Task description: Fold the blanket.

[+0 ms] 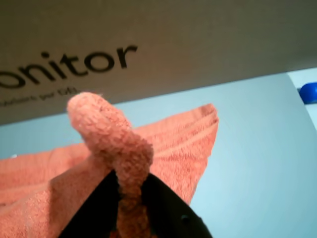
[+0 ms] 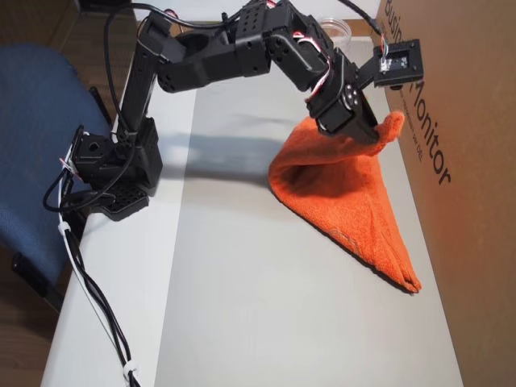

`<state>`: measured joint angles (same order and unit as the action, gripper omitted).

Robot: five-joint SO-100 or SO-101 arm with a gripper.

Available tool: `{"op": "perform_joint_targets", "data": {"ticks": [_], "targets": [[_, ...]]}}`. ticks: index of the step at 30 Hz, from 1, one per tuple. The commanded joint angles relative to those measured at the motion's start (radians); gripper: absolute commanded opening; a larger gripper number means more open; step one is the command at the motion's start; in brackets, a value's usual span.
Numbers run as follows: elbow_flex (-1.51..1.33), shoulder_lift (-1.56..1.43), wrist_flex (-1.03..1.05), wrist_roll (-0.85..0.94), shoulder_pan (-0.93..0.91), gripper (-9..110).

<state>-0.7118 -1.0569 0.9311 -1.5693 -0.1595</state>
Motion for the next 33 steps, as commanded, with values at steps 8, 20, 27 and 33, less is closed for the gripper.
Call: {"op": "perform_joint_targets", "data": {"ticks": [8, 20, 27, 33], "targets": [[0.051, 0.066, -0.193, -0.095, -0.028, 0], [0.121, 0.224, -0.195, -0.347, -0.123, 0], [0.222, 0.333, -0.23, -0.468, -0.156, 0], [0.232, 0.393, -0.333, -0.568, -0.198, 0]]}}
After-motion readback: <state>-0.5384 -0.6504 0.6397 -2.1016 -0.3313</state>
